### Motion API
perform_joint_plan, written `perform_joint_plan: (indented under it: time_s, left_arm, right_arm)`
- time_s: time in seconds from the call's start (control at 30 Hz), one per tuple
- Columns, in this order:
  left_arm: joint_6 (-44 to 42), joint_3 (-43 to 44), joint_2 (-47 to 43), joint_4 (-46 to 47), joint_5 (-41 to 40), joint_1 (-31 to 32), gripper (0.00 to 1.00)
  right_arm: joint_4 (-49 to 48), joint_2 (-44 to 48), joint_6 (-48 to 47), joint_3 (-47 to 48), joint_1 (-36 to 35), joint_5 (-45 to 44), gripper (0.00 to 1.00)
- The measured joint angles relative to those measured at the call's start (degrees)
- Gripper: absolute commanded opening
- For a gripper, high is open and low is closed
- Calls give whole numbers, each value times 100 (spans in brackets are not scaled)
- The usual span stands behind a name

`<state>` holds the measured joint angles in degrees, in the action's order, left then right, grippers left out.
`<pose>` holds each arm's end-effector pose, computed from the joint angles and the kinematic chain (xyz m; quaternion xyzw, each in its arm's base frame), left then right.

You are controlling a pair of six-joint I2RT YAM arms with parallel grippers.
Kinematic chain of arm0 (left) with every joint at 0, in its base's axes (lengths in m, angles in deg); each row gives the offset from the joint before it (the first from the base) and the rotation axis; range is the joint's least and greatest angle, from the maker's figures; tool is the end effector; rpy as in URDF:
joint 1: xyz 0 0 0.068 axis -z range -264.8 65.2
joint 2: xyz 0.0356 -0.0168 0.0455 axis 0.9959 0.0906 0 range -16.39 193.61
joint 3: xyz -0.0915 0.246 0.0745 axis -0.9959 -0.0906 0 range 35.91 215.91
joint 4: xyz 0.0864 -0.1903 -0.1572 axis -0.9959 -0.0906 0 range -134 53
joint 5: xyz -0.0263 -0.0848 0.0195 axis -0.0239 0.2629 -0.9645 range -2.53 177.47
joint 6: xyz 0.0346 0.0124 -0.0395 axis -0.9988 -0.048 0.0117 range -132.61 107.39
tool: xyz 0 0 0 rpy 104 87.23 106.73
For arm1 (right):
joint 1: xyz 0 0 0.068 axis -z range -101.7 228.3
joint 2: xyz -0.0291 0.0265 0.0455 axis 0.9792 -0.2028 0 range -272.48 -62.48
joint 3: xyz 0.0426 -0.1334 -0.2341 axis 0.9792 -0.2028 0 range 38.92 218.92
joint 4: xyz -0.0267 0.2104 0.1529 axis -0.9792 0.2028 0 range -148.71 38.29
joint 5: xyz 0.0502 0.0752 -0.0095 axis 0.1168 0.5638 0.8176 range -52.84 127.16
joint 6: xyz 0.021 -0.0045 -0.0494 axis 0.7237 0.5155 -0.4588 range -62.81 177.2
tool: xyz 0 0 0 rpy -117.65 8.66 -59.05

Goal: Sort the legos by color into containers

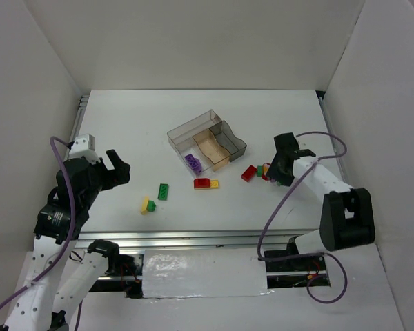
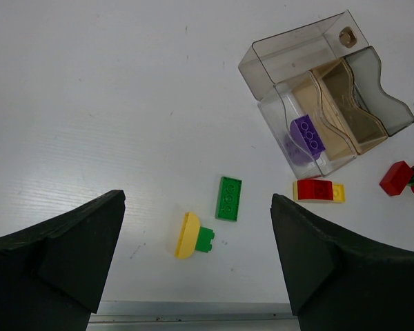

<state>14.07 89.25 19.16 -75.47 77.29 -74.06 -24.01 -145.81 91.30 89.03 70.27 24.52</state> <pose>0.1212 -0.0165 0.3604 -0.1635 0.8044 -0.1126 0.5599 0.2665 0.0297 0.1909 0.2406 0.9456 -0.0325 0.2164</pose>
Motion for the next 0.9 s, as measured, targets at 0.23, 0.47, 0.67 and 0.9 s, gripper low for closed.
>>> perform_joint_plan:
  time_s: [0.23, 0.47, 0.67, 0.9]
  left_arm:
    - [310, 2, 188, 157, 675, -9, 99]
    - [1624, 7, 1073, 1805, 2675, 321, 98]
    - [2155, 103, 1711, 2393, 2715, 1543, 97]
    - [2323, 107, 1768, 2682, 2555, 1869, 95]
  right_arm:
    - [271, 1224, -57, 275, -940, 33, 32]
    - [186, 1255, 59, 1502, -3512, 177, 33]
    - [190, 802, 275, 2426, -4699, -140, 34]
    - [138, 457, 334, 2636, -5125, -149, 35]
